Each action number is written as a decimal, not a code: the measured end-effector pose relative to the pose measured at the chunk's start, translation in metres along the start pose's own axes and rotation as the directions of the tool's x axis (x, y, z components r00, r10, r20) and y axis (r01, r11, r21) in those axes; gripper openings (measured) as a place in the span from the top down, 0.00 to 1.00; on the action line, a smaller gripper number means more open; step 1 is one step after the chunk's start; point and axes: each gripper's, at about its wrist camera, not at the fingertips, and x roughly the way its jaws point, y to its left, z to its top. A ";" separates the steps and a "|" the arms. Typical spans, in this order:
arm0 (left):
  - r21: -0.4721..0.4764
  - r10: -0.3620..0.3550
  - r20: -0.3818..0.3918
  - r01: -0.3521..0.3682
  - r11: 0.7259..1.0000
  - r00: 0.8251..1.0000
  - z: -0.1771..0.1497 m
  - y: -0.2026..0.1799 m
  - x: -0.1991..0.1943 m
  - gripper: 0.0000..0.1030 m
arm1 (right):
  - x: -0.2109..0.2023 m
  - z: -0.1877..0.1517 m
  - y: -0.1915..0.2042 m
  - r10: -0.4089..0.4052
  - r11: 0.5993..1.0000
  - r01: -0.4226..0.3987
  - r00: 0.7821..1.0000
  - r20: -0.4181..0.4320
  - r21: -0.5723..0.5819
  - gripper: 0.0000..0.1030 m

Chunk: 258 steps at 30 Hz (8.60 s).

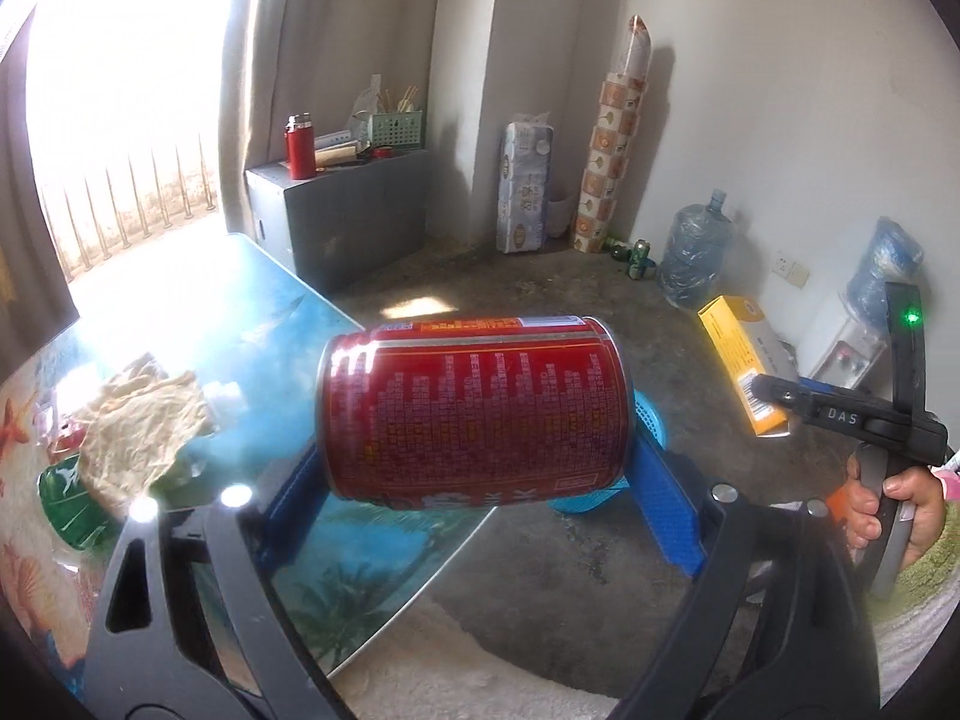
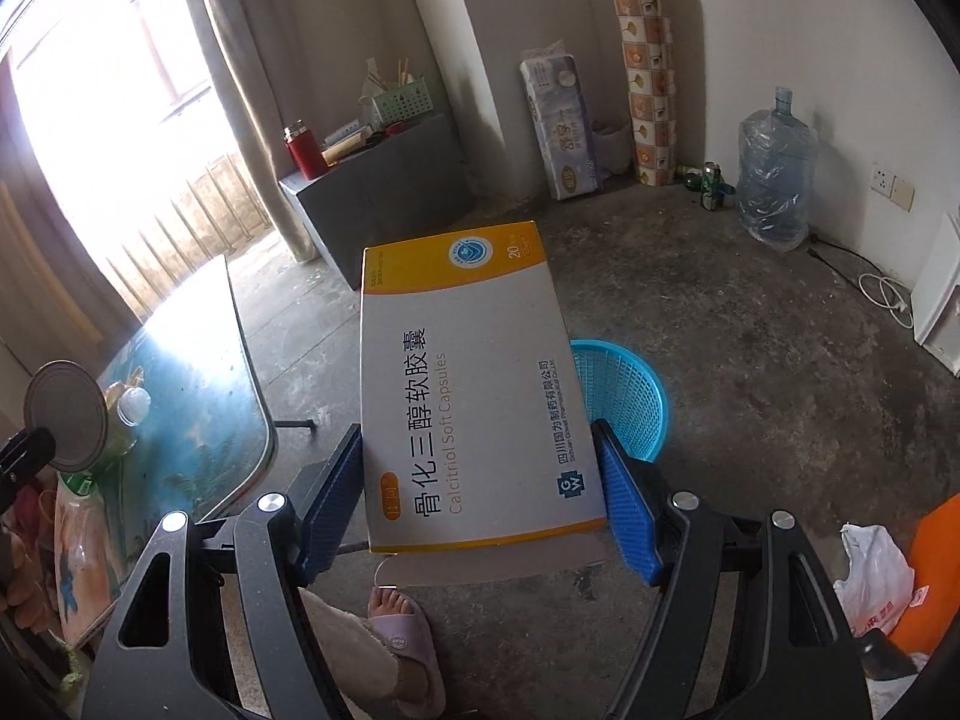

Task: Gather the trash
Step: 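Carry both items over the blue wastebasket and open both tools to drop them, then swing both tools back over the table toward the crumpled tan paper, then close the right tool on the crumpled tan paper and lift it, then bring the tan paper toward the left tool while the left tool closes on it, then open the right tool and release the tan paper into the left tool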

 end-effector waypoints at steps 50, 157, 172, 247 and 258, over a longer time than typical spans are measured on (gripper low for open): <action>-0.243 -0.252 -0.483 0.148 0.959 0.839 0.001 -0.133 0.431 0.15 | 0.322 -0.016 -0.185 0.090 0.852 0.106 0.935 -0.343 0.512 0.29; -0.445 0.418 -0.039 -0.390 0.806 0.908 -0.150 0.219 -0.115 0.15 | -0.064 0.027 0.381 0.523 0.600 -0.152 0.818 0.241 -0.785 0.98; -0.331 0.228 0.033 -0.204 0.921 0.973 -0.125 0.151 -0.093 0.34 | -0.059 -0.071 0.260 0.340 0.649 -0.259 0.940 -0.032 -0.715 0.98; -0.238 0.109 -0.213 -0.160 0.958 0.971 -0.139 0.124 0.009 0.83 | 0.096 -0.073 0.250 0.501 0.713 -0.672 0.689 -0.524 -0.202 0.94; -0.460 -0.045 -0.174 -0.041 0.887 0.984 -0.145 0.157 0.005 0.87 | 0.052 -0.099 0.293 0.507 0.468 -0.755 0.656 -0.560 -0.460 0.94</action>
